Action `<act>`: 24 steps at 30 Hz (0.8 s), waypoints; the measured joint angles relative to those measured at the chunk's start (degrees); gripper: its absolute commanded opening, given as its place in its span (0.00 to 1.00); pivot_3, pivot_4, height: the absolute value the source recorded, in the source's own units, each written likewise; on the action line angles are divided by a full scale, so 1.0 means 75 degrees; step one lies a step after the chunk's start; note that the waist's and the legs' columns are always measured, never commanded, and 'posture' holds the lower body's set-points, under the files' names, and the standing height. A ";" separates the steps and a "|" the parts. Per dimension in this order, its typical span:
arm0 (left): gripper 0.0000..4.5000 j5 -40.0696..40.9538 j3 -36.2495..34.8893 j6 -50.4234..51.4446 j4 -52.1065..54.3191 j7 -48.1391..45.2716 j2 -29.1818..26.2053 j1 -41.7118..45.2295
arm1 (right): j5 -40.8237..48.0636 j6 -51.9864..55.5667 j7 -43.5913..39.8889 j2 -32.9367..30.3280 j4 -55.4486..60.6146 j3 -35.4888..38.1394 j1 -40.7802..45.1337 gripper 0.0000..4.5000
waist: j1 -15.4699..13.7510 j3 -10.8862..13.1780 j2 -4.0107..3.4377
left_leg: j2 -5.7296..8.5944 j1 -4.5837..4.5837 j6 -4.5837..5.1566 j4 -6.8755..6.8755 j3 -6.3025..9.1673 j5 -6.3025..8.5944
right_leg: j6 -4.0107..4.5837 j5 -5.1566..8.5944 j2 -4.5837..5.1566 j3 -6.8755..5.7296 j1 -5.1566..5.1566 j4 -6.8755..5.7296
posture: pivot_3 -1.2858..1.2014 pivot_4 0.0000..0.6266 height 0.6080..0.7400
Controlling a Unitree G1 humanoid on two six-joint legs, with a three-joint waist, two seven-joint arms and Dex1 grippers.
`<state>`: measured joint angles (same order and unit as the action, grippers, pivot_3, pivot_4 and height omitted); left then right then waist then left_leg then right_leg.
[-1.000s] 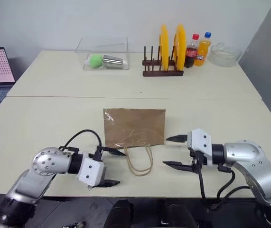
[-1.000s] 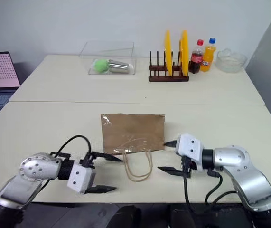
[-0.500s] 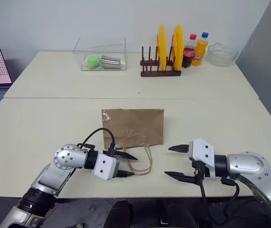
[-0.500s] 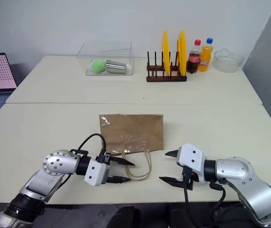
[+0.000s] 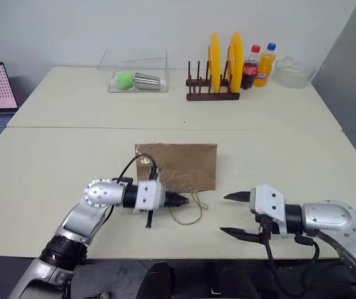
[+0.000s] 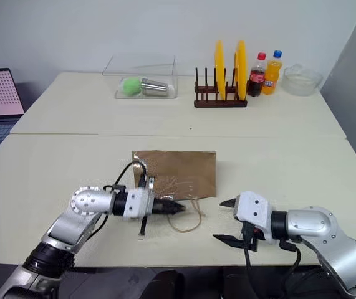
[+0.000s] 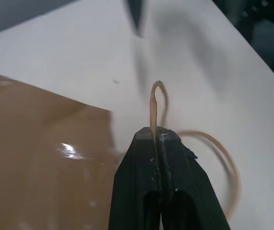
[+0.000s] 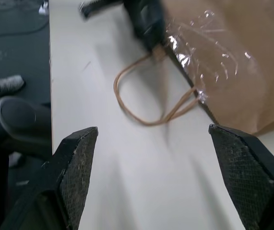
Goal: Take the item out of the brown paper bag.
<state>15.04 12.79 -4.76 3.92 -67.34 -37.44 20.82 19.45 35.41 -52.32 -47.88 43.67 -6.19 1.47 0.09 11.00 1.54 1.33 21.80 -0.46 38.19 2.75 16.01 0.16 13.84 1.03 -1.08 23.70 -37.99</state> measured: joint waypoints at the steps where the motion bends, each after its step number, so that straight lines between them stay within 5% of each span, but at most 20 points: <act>1: 0.00 0.0140 -0.0161 0.0362 0.0106 0.0116 0.0001 0.0158 | -0.0003 -0.0078 -0.0024 -0.0006 0.0000 -0.0009 -0.0014 0.87 | 0.0000 0.0000 0.0000 | 0.0000 -0.0002 0.0000 0.0000 0.0000 0.0000 | 0.0000 0.0000 0.0000 0.0000 -0.0001 0.0000 | 0.52 0.24 1.00; 8: 0.00 0.0675 -0.0495 0.1801 0.0342 0.0462 0.0102 0.0626 | -0.0348 -0.0898 -0.0244 -0.0007 0.0029 -0.0653 0.0448 0.87 | 0.0017 0.0000 0.0000 | 0.0000 -0.0006 -0.0002 0.0001 0.0002 -0.0001 | 0.0000 0.0000 -0.0002 0.0002 -0.0004 -0.0002 | 0.52 0.24 1.00; 18: 0.00 0.0709 -0.0719 0.2079 0.0242 0.0422 0.0168 0.0927 | -0.2590 -0.3328 -0.0410 0.0843 -0.2047 -0.2719 0.2318 0.87 | 0.0009 0.0000 0.0001 | 0.0002 -0.0006 -0.0006 0.0000 0.0001 -0.0003 | 0.0001 0.0000 -0.0001 0.0009 -0.0002 0.0002 | 0.52 0.24 1.00; 24: 0.00 0.0708 -0.0790 0.2083 0.0135 0.0396 0.0180 0.0939 | -0.3523 -0.4241 -0.0425 0.1455 -0.3475 -0.3439 0.2879 0.49 | 0.0009 0.0000 0.0001 | 0.0003 -0.0007 -0.0009 0.0002 0.0000 -0.0005 | 0.0004 -0.0002 -0.0001 0.0011 -0.0002 -0.0004 | 0.52 0.24 1.00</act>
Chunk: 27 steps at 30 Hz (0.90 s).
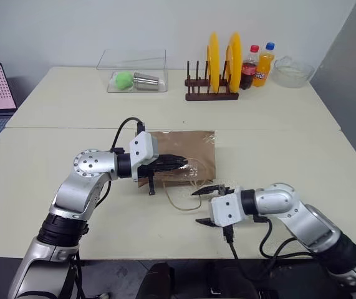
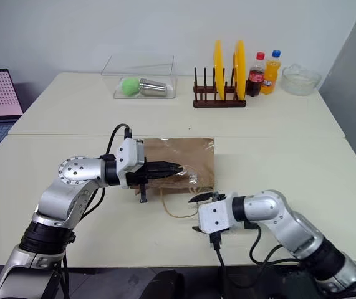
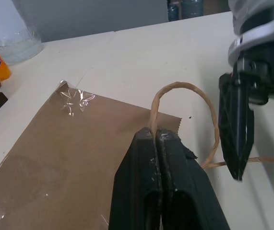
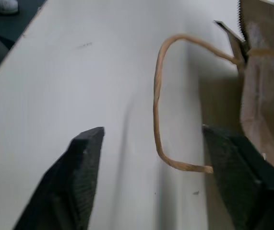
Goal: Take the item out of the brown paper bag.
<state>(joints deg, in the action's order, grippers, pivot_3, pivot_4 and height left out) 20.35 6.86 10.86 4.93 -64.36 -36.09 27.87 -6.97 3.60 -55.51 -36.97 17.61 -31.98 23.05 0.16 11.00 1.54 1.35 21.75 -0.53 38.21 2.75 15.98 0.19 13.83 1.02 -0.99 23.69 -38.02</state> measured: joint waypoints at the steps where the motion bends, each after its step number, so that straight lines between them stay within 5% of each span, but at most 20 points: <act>1: 0.00 0.0000 -0.0013 0.0009 0.0000 0.0001 0.0000 0.0000 | -0.0118 -0.0113 -0.0019 0.0028 -0.0135 -0.0075 0.0002 0.39 | -0.0001 0.0000 0.0000 | 0.0000 0.0000 0.0000 0.0000 0.0000 0.0000 | 0.0001 0.0000 0.0000 0.0000 0.0000 0.0001 | 0.52 0.24 1.00; 6: 0.00 0.0200 -0.0112 0.0387 0.0016 0.0109 0.0048 0.0000 | -0.0425 -0.0274 -0.0029 0.0231 -0.0664 -0.0132 -0.0002 0.00 | -0.0002 0.0000 0.0000 | 0.0001 0.0000 0.0001 0.0003 0.0000 0.0000 | 0.0002 -0.0001 0.0001 0.0002 0.0000 -0.0003 | 0.52 0.24 1.00; 27: 0.00 0.0811 -0.0507 0.3556 -0.1252 0.2232 0.0946 0.2934 | -0.1161 -0.0242 -0.0236 0.0063 -0.0727 -0.0059 -0.0060 0.00 | -0.0019 -0.0003 0.0004 | 0.0008 0.0001 -0.0025 0.0037 0.0013 -0.0014 | -0.0003 -0.0002 0.0003 -0.0008 -0.0018 -0.0006 | 0.52 0.24 1.00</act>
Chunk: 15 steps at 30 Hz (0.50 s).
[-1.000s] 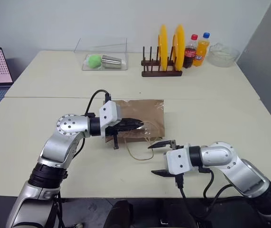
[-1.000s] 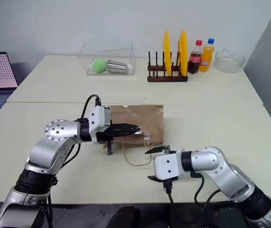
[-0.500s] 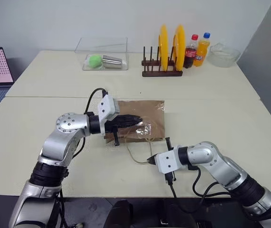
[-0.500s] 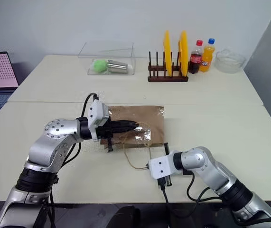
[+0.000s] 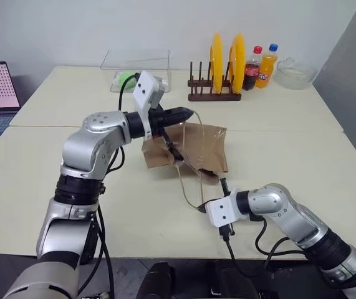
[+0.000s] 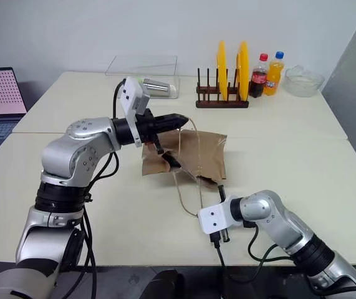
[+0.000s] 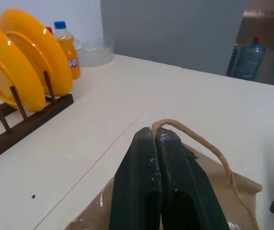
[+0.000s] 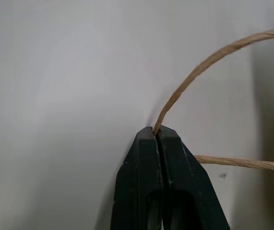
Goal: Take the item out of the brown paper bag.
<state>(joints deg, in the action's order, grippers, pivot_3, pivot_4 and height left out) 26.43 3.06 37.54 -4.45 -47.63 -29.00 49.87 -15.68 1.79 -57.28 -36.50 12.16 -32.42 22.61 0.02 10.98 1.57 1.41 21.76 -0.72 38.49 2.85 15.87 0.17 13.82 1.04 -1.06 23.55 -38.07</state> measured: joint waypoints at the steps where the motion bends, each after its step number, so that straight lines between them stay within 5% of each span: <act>1: 0.00 0.0001 -0.0007 0.0076 -0.0110 0.0061 0.0000 0.0110 | -0.0060 -0.0001 -0.0006 -0.0047 0.0021 0.0011 0.0003 0.00 | -0.0002 0.0000 0.0000 | 0.0000 0.0001 -0.0003 0.0001 0.0002 -0.0002 | 0.0000 0.0000 0.0000 -0.0002 0.0000 0.0000 | 0.52 0.24 1.00; 15: 0.00 -0.0004 -0.0274 -0.0020 -0.1203 0.0242 -0.0022 0.1064 | -0.0415 -0.0211 -0.0070 -0.0426 0.0181 0.0115 -0.0051 0.00 | -0.0004 -0.0005 0.0010 | 0.0000 0.0005 -0.0011 0.0011 0.0006 -0.0005 | 0.0000 0.0000 0.0001 -0.0005 0.0000 0.0002 | 0.52 0.24 1.00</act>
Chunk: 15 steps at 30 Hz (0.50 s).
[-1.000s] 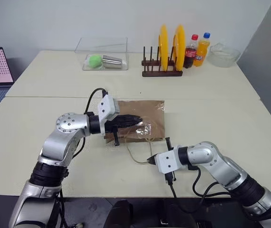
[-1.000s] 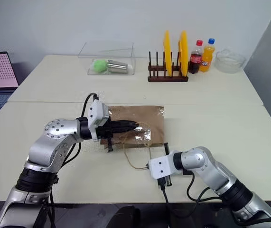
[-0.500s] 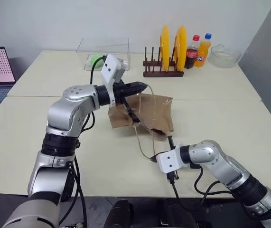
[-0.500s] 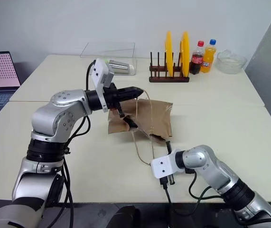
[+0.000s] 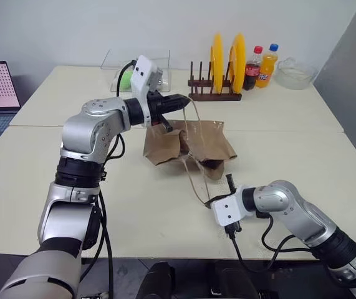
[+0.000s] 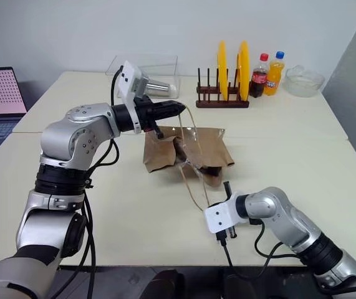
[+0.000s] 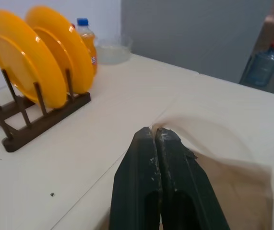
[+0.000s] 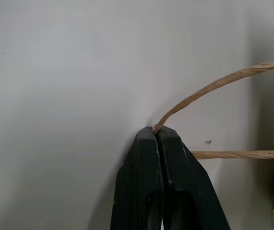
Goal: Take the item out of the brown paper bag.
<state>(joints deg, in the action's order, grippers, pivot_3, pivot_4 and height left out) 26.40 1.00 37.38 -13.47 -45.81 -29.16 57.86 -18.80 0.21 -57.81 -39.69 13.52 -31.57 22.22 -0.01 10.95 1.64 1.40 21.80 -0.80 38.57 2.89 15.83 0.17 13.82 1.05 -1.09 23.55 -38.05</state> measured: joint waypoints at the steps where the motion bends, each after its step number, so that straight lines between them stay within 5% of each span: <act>1: 0.00 -0.0012 -0.0148 -0.0065 -0.0032 0.0034 -0.0041 0.0179 | 0.0000 -0.0017 -0.0012 -0.0027 0.0015 0.0000 -0.0015 0.00 | 0.0000 -0.0003 0.0002 | 0.0000 -0.0003 0.0000 0.0000 0.0000 0.0000 | -0.0001 0.0000 0.0000 0.0000 -0.0004 0.0002 | 0.52 0.24 1.00; 15: 0.00 0.0015 -0.0488 -0.0330 -0.0053 -0.0645 -0.0135 0.0463 | 0.0031 -0.0140 -0.0070 0.0098 -0.0059 0.0255 -0.0258 0.00 | 0.0011 -0.0061 -0.0005 | 0.0015 -0.0043 0.0000 -0.0002 -0.0006 0.0002 | -0.0025 0.0014 0.0014 0.0012 -0.0048 0.0007 | 0.52 0.24 1.00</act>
<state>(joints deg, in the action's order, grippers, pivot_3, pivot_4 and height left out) 26.51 -2.66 34.91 -13.87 -50.65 -30.17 61.33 -18.56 -0.84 -58.33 -38.96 13.08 -29.66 20.29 0.07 10.49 1.60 1.52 21.48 -0.80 38.56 2.84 15.85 -0.02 13.92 1.16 -1.01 23.19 -38.00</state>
